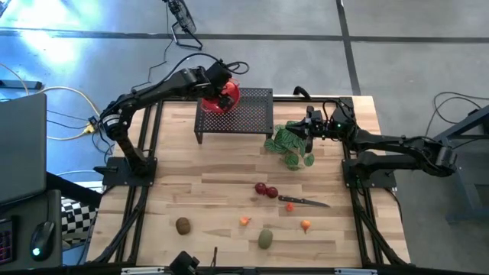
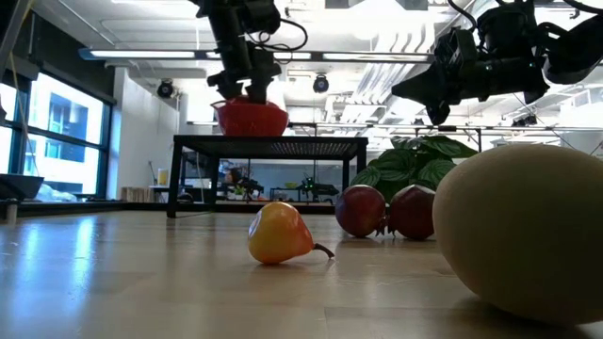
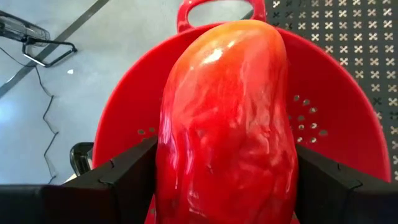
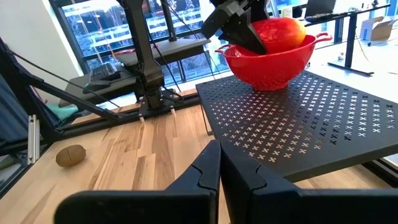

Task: Pick & Place Fruit
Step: Put the red mango in the red strainer bowl on the shelf, then put the left red pomegranate in the red strainer bowl on the shelf

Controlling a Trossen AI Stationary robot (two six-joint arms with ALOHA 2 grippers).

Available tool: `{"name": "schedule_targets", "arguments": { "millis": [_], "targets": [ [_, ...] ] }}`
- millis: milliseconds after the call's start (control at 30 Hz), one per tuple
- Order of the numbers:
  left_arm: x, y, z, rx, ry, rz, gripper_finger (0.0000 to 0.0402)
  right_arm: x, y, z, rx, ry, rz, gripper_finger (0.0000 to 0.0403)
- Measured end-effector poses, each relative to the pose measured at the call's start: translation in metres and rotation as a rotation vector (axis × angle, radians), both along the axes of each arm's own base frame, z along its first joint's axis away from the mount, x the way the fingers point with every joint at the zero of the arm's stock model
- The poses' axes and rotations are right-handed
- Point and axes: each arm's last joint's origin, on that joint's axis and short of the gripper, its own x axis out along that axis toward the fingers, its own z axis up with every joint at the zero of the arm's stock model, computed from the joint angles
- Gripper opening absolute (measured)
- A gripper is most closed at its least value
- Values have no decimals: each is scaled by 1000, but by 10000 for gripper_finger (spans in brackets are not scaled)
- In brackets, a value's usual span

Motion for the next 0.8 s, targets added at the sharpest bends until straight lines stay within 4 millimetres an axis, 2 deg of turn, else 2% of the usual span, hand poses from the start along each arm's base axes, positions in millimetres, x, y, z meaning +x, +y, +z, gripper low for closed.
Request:
{"name": "schedule_targets", "arguments": {
  "millis": [267, 633, 800],
  "targets": [
    [0, 0, 0, -1, 3, 0, 309, 0, 0, -3, 17, 28, 0, 3],
    [1, 1, 1, 8, -11, 0, 366, 0, 0, -3, 16, 25, 0, 3],
    [3, 2, 2, 32, -15, -23, 368, 0, 0, -3, 14, 23, 0, 3]
  ]
}}
